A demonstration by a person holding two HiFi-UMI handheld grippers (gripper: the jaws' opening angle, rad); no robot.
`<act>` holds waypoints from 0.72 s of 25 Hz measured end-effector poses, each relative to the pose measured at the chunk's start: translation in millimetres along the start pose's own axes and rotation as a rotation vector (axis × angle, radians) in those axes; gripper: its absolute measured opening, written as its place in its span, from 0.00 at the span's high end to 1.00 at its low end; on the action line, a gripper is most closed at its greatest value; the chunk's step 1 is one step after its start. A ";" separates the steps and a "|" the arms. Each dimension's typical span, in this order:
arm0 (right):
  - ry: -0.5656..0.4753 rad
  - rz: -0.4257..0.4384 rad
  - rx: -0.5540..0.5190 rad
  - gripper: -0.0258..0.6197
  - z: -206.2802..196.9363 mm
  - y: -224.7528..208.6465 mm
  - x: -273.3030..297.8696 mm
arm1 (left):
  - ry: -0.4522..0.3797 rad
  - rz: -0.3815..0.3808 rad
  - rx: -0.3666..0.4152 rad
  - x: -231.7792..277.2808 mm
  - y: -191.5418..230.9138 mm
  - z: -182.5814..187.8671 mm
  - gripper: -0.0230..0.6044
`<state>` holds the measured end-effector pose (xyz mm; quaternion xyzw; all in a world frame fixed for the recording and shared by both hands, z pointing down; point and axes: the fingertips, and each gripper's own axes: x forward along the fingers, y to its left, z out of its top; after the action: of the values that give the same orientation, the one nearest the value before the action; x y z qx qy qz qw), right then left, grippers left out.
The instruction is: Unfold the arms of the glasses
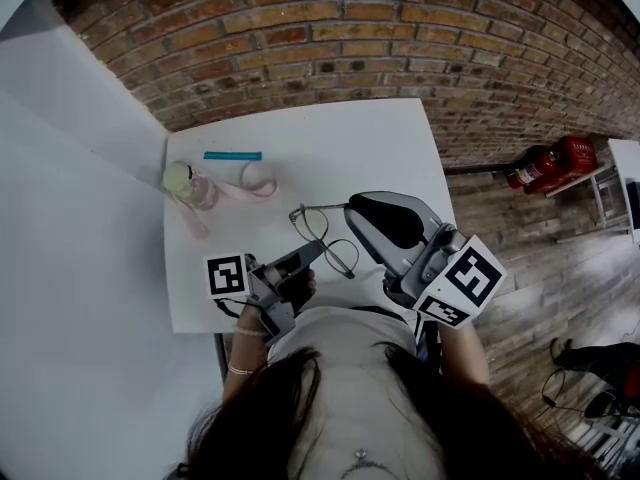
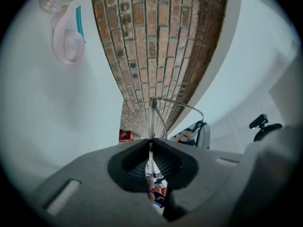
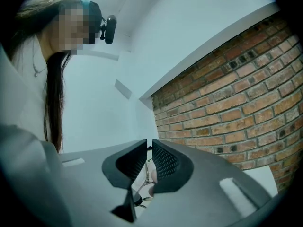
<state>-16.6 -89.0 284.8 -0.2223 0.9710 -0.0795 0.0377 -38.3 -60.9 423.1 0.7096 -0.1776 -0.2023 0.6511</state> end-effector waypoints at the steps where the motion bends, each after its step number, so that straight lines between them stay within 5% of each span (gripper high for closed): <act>1: -0.001 -0.003 -0.001 0.90 0.8 -0.7 -0.2 | 0.005 0.001 -0.001 0.5 0.2 -1.4 0.93; 18: -0.031 -0.052 0.018 0.89 7.3 -15.9 -6.7 | 0.135 0.001 -0.004 17.4 3.1 -30.0 0.93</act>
<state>-2.9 -101.1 280.6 -0.2485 0.9634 -0.0856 0.0527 -7.9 -44.5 427.3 0.7203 -0.1332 -0.1539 0.6631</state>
